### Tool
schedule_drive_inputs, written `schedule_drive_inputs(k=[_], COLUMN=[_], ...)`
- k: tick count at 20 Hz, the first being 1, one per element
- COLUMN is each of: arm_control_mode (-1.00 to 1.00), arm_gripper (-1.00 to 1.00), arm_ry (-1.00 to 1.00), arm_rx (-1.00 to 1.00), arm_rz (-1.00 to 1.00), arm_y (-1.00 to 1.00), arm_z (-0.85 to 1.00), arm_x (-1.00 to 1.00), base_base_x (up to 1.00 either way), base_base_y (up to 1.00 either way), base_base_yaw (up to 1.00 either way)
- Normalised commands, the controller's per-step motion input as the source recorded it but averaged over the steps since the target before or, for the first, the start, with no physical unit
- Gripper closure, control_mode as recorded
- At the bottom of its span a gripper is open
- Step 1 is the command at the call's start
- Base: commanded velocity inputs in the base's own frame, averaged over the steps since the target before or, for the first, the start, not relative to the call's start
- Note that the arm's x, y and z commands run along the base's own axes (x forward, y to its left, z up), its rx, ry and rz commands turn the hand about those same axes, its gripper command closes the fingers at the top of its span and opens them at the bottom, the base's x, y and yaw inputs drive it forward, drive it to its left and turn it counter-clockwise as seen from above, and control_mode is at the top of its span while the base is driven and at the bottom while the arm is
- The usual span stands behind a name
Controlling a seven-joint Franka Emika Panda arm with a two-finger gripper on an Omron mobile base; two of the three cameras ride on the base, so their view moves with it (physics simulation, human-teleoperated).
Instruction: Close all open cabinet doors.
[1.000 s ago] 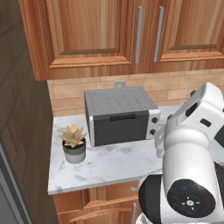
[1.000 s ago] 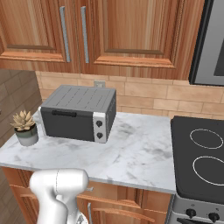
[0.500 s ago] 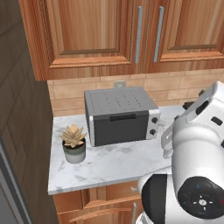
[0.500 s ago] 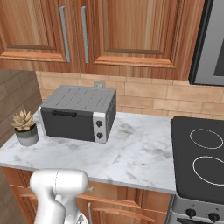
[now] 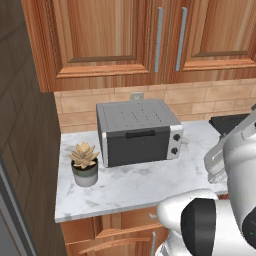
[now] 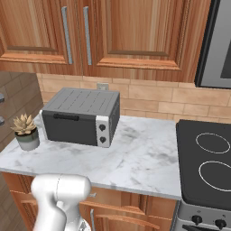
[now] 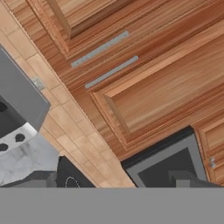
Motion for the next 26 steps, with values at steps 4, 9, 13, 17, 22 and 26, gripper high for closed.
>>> schedule_drive_inputs(k=[4, 9, 13, 17, 22, 26], arm_control_mode=[-1.0, 1.0, 1.0, 1.0, 1.0, 1.0], arm_gripper=[-1.0, -1.0, -1.0, -1.0, -1.0, -1.0], arm_ry=[-0.03, 0.0, 0.0, 0.0, 0.0, 0.0], arm_rx=[-0.01, 0.0, 0.0, 0.0, 0.0, 0.0], arm_rz=[0.0, 0.0, 0.0, 0.0, 0.0, 0.0], arm_y=[0.0, 0.0, 0.0, 0.0, 0.0, 0.0], arm_z=[-0.12, 0.0, 0.0, 0.0, 0.0, 0.0], arm_x=[-0.09, 0.0, 0.0, 0.0, 0.0, 0.0], base_base_x=[0.0, -0.63, -0.79, -0.65, -0.48, -0.43], base_base_y=[0.0, -0.45, -0.8, -0.93, -0.98, -0.98], base_base_yaw=[0.0, 0.0, 0.0, 0.0, 0.0, 0.0])
